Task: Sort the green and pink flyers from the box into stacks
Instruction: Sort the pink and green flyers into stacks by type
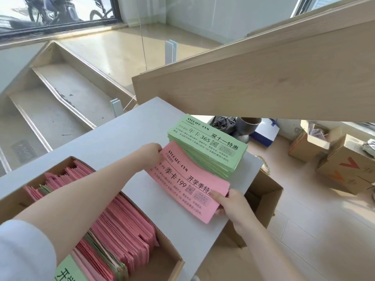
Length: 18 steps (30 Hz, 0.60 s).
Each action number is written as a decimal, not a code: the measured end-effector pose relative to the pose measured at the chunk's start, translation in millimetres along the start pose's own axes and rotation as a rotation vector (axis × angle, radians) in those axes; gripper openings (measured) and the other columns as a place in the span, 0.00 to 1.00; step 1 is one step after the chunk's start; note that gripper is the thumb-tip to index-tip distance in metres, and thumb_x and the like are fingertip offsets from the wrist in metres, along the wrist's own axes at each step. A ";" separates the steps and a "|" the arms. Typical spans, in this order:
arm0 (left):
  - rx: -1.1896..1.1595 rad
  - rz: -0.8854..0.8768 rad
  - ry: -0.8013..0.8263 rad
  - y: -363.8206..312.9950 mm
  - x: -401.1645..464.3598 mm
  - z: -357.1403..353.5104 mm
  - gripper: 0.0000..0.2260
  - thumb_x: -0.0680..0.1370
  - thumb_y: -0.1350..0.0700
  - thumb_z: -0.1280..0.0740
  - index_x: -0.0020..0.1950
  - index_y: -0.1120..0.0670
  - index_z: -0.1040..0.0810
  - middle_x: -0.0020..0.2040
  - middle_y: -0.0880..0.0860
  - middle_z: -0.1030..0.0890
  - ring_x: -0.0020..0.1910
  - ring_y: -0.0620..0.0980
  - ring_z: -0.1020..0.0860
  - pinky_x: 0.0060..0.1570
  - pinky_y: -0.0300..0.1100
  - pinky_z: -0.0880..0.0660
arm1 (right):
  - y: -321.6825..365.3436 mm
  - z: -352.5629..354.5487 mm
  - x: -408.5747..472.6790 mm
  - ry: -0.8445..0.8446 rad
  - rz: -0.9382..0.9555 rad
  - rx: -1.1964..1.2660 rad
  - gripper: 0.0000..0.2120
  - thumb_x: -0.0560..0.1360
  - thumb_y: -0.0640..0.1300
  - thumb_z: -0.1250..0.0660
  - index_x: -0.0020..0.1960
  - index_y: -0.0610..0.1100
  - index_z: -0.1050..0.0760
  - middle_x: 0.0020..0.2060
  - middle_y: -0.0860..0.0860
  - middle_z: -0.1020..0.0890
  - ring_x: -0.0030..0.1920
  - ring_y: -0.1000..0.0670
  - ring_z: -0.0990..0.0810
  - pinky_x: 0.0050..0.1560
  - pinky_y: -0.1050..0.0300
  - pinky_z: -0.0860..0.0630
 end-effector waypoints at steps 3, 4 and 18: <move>-0.102 -0.002 -0.028 2.1 1.3 4.6 0.15 0.80 0.59 0.44 0.66 0.56 0.31 0.60 0.56 0.23 0.55 0.56 0.23 0.52 0.47 0.25 | 7.2 19.8 -4.3 -0.159 0.036 -0.173 0.11 0.77 0.46 0.36 0.53 0.38 0.25 0.44 0.51 0.17 0.36 0.50 0.17 0.40 0.51 0.20; -0.121 -0.018 -0.054 2.0 -0.7 8.6 0.16 0.80 0.58 0.44 0.68 0.55 0.32 0.63 0.55 0.24 0.58 0.56 0.24 0.53 0.46 0.27 | 15.4 30.6 -10.3 -0.237 0.066 -0.394 0.13 0.77 0.50 0.36 0.50 0.40 0.26 0.43 0.53 0.18 0.34 0.50 0.19 0.38 0.53 0.23; -0.107 -0.082 -0.687 97.7 -238.8 91.6 0.13 0.77 0.59 0.37 0.62 0.53 0.25 0.56 0.46 0.24 0.49 0.38 0.29 0.53 0.24 0.37 | 165.1 -175.1 -164.2 0.490 1.114 -0.710 0.05 0.76 0.47 0.35 0.50 0.50 0.23 0.47 0.55 0.21 0.48 0.60 0.25 0.51 0.65 0.29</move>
Point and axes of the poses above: each hand's wrist, its own x-axis towards the middle knuckle, its own z-axis out of the back of the hand, y = z × x, the point moved 10 cm from there along x, towards the middle knuckle
